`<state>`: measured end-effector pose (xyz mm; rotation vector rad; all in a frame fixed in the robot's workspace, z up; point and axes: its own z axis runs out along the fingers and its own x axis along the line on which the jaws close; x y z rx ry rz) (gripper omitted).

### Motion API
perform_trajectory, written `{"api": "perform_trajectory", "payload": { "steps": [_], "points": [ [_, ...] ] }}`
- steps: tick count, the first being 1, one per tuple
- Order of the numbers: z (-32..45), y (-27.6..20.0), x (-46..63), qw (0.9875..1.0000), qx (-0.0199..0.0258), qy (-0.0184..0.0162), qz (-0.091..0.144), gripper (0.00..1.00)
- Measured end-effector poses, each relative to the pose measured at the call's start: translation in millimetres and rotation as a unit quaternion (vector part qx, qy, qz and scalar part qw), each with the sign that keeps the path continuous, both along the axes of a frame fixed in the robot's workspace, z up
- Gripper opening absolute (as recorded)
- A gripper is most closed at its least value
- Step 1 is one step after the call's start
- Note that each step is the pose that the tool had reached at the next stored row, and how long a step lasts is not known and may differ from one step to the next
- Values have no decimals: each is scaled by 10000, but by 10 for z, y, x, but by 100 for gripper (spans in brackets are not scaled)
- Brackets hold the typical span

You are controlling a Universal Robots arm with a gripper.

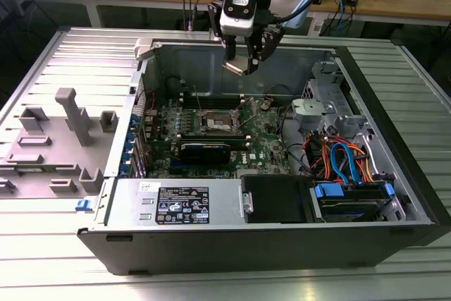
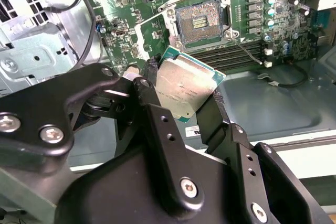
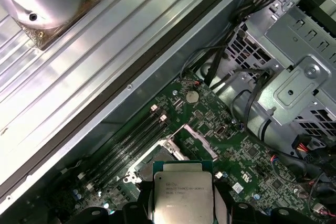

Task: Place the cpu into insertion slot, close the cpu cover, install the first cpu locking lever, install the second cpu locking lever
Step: 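Place the cpu into insertion slot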

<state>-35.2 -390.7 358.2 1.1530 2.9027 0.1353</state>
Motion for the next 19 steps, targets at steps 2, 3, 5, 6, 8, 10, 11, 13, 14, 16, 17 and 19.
{"api": "perform_trajectory", "payload": {
  "steps": [2,3,5,6,8,10,11,13,14,16,17,19],
  "points": [
    [0,0,0,10000,0,0,-3,54],
    [0,0,0,10000,0,0,-4,54],
    [0,0,0,10000,0,0,-6,54],
    [0,0,0,10000,0,0,-7,54],
    [0,0,0,10000,0,0,-14,54],
    [-2,0,0,10000,0,0,-55,54],
    [-4,0,0,9999,0,0,-161,54],
    [-8,0,0,9996,0,0,-298,54],
    [-10,0,0,9993,0,0,-377,54],
    [-13,0,0,9987,0,0,-519,54],
    [-14,0,0,9983,0,0,-575,54],
    [-18,0,0,9974,0,0,-715,54]
  ]
}}
